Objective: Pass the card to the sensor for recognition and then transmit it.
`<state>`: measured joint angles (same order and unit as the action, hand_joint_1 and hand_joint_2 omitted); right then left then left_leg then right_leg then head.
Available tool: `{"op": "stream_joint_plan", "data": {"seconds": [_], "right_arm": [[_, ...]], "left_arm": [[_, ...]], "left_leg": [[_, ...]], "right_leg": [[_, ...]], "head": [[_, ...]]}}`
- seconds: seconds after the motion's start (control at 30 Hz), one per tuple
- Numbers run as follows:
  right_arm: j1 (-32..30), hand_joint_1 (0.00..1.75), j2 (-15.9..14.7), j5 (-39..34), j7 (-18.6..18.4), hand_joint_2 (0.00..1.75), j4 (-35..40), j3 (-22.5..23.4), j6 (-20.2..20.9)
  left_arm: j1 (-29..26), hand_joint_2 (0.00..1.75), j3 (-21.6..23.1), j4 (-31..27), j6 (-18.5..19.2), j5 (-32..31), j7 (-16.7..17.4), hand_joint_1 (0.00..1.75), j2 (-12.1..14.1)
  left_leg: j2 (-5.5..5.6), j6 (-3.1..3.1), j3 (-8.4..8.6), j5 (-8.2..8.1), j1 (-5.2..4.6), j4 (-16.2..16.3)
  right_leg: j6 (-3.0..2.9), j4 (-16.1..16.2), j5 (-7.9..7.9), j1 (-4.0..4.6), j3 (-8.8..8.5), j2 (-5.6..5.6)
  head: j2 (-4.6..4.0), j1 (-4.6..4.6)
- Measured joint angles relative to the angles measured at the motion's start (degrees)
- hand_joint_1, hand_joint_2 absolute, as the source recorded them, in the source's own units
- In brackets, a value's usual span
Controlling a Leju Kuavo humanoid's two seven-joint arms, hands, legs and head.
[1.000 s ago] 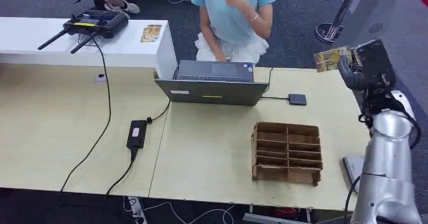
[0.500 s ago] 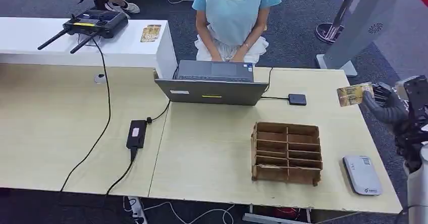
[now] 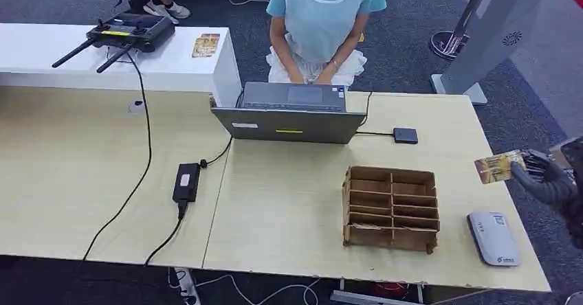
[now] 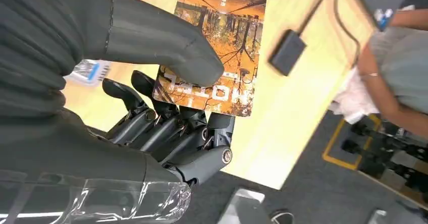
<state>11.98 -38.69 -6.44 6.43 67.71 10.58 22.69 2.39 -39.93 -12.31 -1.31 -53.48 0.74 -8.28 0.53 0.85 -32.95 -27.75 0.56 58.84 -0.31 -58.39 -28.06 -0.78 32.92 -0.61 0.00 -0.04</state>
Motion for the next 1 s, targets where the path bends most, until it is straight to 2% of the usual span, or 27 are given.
{"op": "stream_joint_plan", "data": {"seconds": [0.13, 0.43, 1.0], "right_arm": [[-4.5, 1.75, -0.5, 0.0, -0.4, 1.75, 0.9, 0.6, -1.3], [-9.2, 1.75, -0.4, 1.7, -0.6, 1.75, 0.9, 0.9, -2.0], [-10.4, 1.75, 2.2, 7.1, -0.5, 1.75, -1.8, 2.4, -3.6]], "left_arm": [[0.1, 0.00, -2.5, 0.0, -0.6, 2.8, -2.1, 0.00, 0.0], [0.1, 0.00, -4.1, 0.0, -0.9, 1.4, -2.3, 0.00, 0.0], [0.2, 0.00, -4.1, 0.0, -0.9, -1.5, -2.2, 0.00, 0.0]], "left_leg": [[-0.01, 0.00, 0.00, 0.00, 0.00, 0.0], [-0.10, 0.00, 0.01, 0.00, 0.00, 0.0], [-0.18, 0.00, 0.02, 0.00, 0.00, 0.0]], "right_leg": [[0.00, 0.0, 0.00, 0.00, 0.01, 0.01], [0.00, 0.0, 0.00, 0.00, 0.03, 0.08], [0.00, 0.0, 0.00, 0.00, 0.05, 0.13]], "head": [[0.00, -0.02], [0.00, -0.02], [0.00, -0.02]]}}
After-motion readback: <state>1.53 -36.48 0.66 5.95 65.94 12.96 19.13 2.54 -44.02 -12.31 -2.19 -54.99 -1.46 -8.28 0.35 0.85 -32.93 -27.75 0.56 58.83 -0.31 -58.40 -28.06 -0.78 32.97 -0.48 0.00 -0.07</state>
